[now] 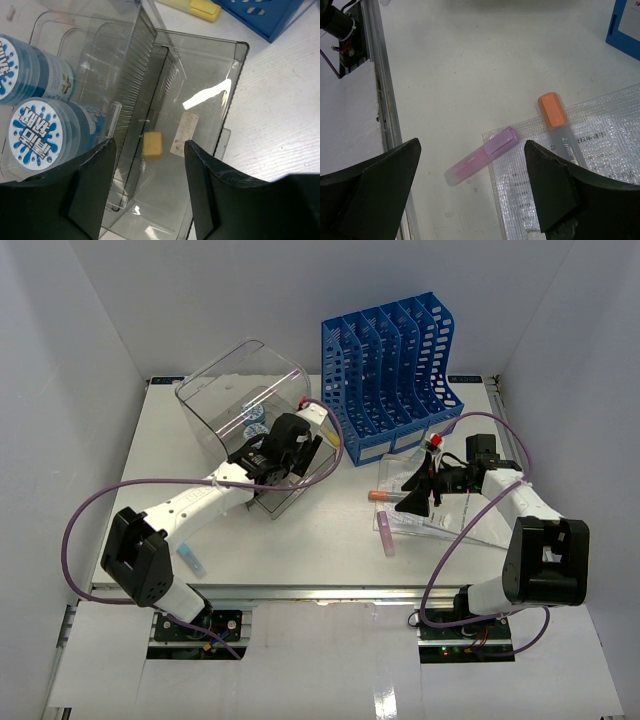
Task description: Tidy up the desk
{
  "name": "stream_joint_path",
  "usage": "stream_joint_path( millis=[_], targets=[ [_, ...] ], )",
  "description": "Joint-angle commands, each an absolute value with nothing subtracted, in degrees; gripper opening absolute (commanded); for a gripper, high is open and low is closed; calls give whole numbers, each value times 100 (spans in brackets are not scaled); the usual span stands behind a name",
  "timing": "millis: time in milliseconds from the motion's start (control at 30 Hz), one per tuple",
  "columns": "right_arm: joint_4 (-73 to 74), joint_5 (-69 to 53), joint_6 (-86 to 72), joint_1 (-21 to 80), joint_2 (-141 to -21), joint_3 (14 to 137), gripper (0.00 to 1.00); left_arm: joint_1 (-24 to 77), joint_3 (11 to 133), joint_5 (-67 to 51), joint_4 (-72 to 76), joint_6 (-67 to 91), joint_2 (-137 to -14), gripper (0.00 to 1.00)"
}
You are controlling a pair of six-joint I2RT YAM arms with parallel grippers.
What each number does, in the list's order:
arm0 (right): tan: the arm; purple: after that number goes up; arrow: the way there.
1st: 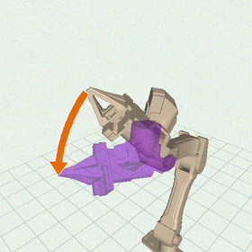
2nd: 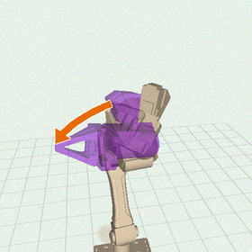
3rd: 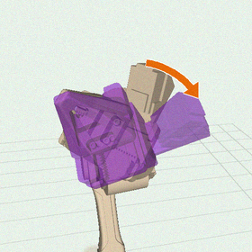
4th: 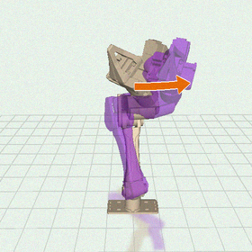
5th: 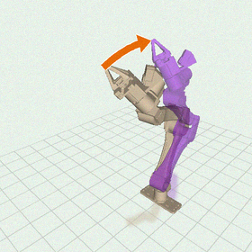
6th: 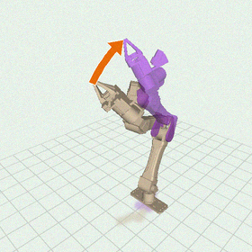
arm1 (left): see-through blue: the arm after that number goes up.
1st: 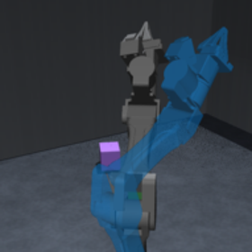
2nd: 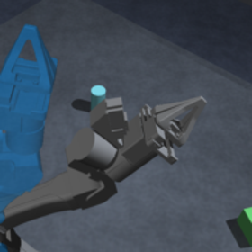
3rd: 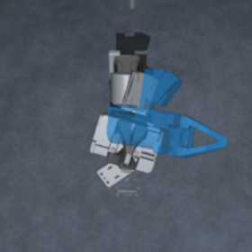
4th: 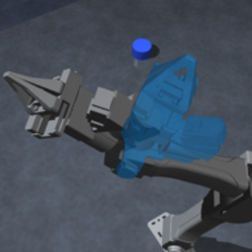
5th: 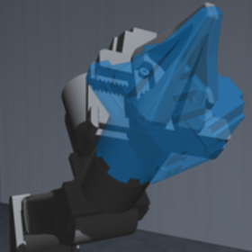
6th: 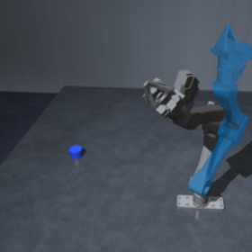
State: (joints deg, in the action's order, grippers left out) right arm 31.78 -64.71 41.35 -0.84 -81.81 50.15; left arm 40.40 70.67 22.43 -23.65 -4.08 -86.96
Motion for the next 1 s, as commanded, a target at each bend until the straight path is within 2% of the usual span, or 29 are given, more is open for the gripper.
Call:
stream_joint_path(
  millis=[0,167,233,300,367,633,733,767,800,833,900,967],
  targets=[
    [3301,-6671,4285,-97,-7993,5217,90,4274,7163,1941,-2525,-441,-8592,68],
    [3297,-6672,4297,-97,-7938,5220,90,4517,7228,1223,-2568,-86,-8461,66],
    [3296,-6657,4303,-97,-7923,5216,90,4518,7048,599,-2467,313,-8424,54],
    [3305,-6646,4308,-97,-7902,5219,90,4518,6783,155,-2241,524,-8424,34],
    [3305,-6653,4311,-97,-7897,5216,90,4518,6513,10,-2051,601,-8484,26],
    [3303,-6664,4307,-97,-7878,5214,90,4518,6482,532,-1682,224,-9390,22],
    [3305,-6671,4300,-105,-7882,5214,90,4518,6560,1411,-1667,55,-9676,28],
    [3305,-6671,4305,-105,-7879,5221,90,4516,6579,1789,-1648,5,-9726,34],
    [3305,-6671,4299,-105,-7898,5221,90,4510,6604,2425,-1622,-110,-9802,46],
    [3307,-6679,4301,-105,-7907,5223,90,4482,6636,2707,-1615,-201,-9873,53],
    [3315,-6699,4310,-105,-7920,5228,90,4415,6706,3102,-1612,-363,-10024,64],
    [3334,-6700,4324,-105,-7928,5227,90,4333,6809,3290,-1638,-422,-10216,69]
  ],
)
